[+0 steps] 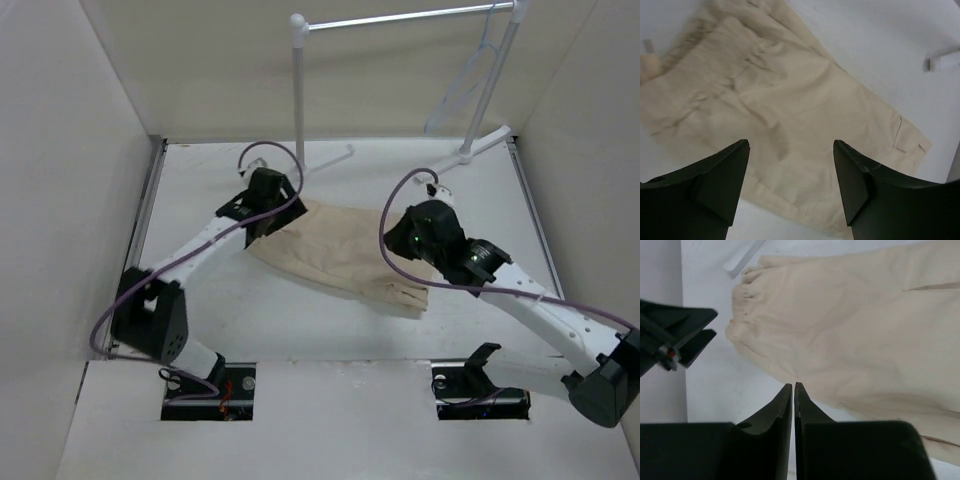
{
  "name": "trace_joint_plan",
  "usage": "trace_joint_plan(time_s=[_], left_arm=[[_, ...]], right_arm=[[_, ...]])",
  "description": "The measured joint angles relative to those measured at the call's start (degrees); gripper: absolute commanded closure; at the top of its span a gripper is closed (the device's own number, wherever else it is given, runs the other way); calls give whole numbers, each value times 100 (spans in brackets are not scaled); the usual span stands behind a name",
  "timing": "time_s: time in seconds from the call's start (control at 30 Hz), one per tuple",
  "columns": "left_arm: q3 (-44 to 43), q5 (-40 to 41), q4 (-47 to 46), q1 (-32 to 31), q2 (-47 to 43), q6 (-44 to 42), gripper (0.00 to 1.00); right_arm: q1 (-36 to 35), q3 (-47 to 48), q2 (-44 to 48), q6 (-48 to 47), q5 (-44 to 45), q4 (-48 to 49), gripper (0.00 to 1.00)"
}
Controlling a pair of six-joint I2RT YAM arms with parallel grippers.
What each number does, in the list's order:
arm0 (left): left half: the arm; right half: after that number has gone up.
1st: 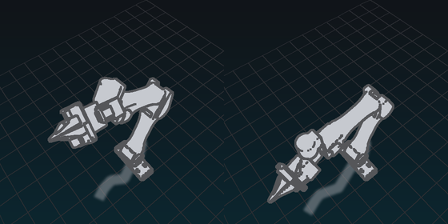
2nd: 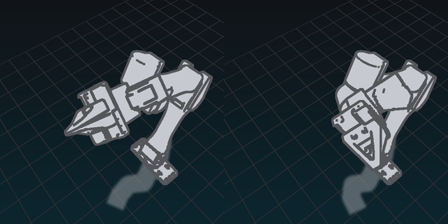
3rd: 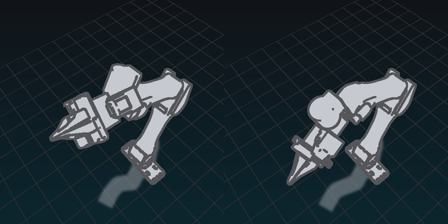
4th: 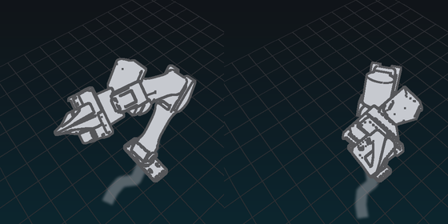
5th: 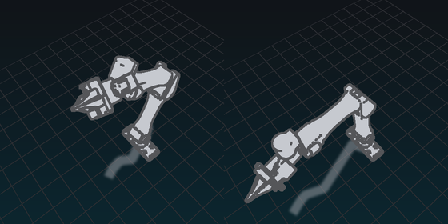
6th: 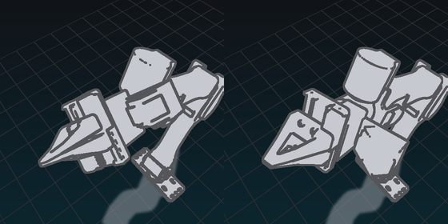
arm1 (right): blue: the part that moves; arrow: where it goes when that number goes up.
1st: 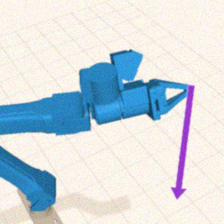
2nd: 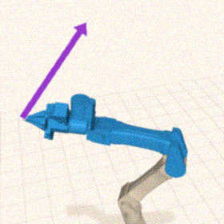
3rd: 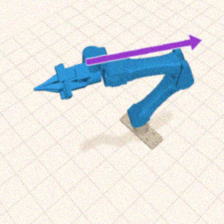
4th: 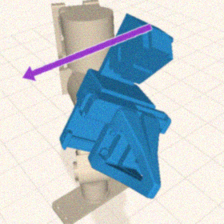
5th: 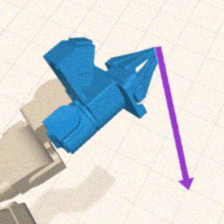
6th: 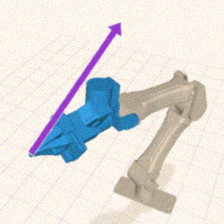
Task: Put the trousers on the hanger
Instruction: Fold the trousers at the center of the board.
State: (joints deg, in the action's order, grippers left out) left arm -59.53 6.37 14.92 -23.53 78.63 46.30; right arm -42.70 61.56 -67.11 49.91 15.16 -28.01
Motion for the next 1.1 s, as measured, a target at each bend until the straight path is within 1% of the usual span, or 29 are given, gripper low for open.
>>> trace_joint_plan(time_s=[0.07,0.13,0.23,0.3,0.4,0.53,0.6,0.63,0.7,0.73,0.77,0.8,0.83,0.87,0.9,1.0,1.03,1.07,1.1], left_arm=[[-363,-90,-337,-273,813,-76,36],[-649,-190,-625,-376,1558,-155,37],[-750,-229,-855,-251,2297,-229,37],[-540,-188,-966,-35,2472,-240,37],[35,-81,-1209,378,2216,-225,37],[1123,282,-1207,951,1248,-227,36],[1620,457,-1021,1165,645,-229,35],[1781,503,-883,1211,369,-232,34],[1912,538,-496,1211,-201,-240,33],[1888,544,-378,1172,-442,-247,33],[1808,551,-256,1117,-619,-254,33],[1644,577,-114,1027,-758,-260,34],[1432,599,-9,896,-835,-264,35],[1187,616,48,719,-855,-264,37],[935,638,74,496,-846,-258,38],[313,660,33,-365,-660,-216,39],[114,645,2,-684,-505,-186,40],[-61,616,-50,-940,-319,-151,40],[-275,568,-116,-1220,-35,-109,40]], right_arm=[[337,-737,374,52,-175,186,87],[678,-1432,431,107,-380,323,84],[1047,-2337,271,225,-699,358,83],[1113,-2791,262,356,-866,369,84],[1093,-3158,323,579,-1016,433,85],[918,-3427,540,839,-1106,581,83],[807,-3442,584,881,-1139,577,79],[761,-3438,614,881,-1163,577,75],[691,-3386,730,859,-1196,485,69],[680,-3309,774,835,-1207,407,65],[660,-3185,802,789,-1213,330,64],[660,-3027,796,732,-1215,278,68],[660,-2835,761,662,-1215,280,78],[660,-2634,691,595,-1224,302,84],[660,-2409,570,540,-1231,337,87],[660,-1923,28,433,-1235,754,88],[660,-1847,-190,424,-1248,951,87],[660,-1829,-367,431,-1272,1104,83],[660,-1847,-529,448,-1281,1213,77]])
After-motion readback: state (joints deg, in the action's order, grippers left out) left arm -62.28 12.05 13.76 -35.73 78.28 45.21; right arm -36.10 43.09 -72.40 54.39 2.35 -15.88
